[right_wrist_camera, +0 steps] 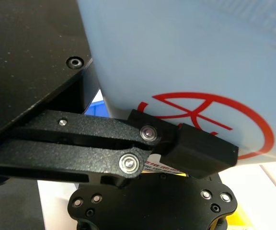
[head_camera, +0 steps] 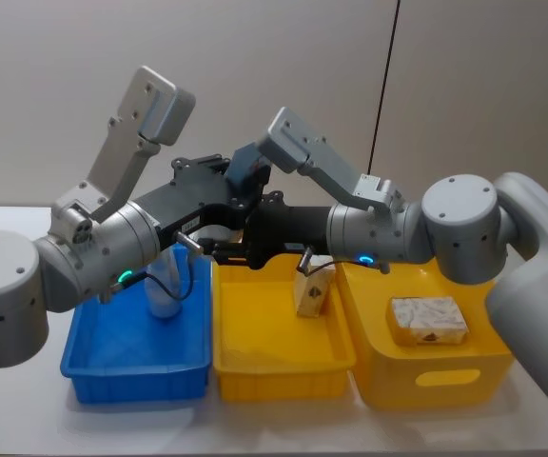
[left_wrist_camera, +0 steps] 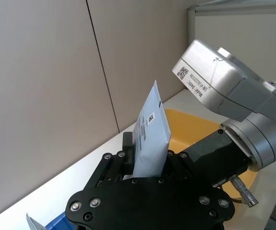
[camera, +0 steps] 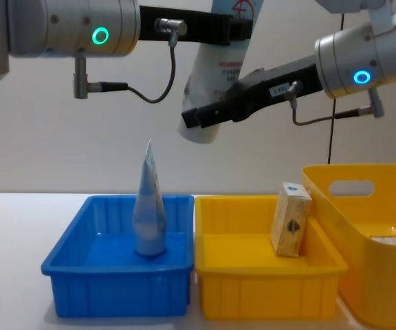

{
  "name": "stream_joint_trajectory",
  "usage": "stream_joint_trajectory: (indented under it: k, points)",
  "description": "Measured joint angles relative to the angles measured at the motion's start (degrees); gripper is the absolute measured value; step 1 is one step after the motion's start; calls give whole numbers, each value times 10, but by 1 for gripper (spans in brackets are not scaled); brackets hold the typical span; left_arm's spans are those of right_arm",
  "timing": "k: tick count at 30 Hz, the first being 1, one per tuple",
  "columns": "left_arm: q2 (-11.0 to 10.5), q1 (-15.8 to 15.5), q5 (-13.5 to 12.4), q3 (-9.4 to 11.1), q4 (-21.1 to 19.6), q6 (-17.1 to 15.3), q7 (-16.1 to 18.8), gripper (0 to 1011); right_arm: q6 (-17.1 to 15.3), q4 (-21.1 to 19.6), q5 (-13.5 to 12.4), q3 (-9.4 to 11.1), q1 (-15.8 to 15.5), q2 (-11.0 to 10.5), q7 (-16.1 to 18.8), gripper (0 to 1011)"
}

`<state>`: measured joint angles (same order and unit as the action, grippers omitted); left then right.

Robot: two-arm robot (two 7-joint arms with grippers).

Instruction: Bimanual collaborative sorting of washing and personal care products

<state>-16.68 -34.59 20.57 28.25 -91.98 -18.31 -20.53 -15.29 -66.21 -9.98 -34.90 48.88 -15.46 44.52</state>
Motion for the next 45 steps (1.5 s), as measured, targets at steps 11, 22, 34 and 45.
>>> stream_joint_trajectory:
  k: [11, 22, 34, 45]
  points:
    - [1, 0, 0, 1, 0, 0, 0, 252, 1, 3, 0, -1, 1, 2, -1, 624]
    - [1, 0, 0, 1, 0, 0, -1, 371, 2, 4, 0, -1, 1, 2, -1, 624]
    - [1, 0, 1, 1, 0, 0, -2, 734, 2, 3, 0, -1, 2, 2, -2, 624]
    - [1, 0, 0, 1, 0, 0, -1, 1001, -19, -36, 4, 11, -11, -35, -21, 616]
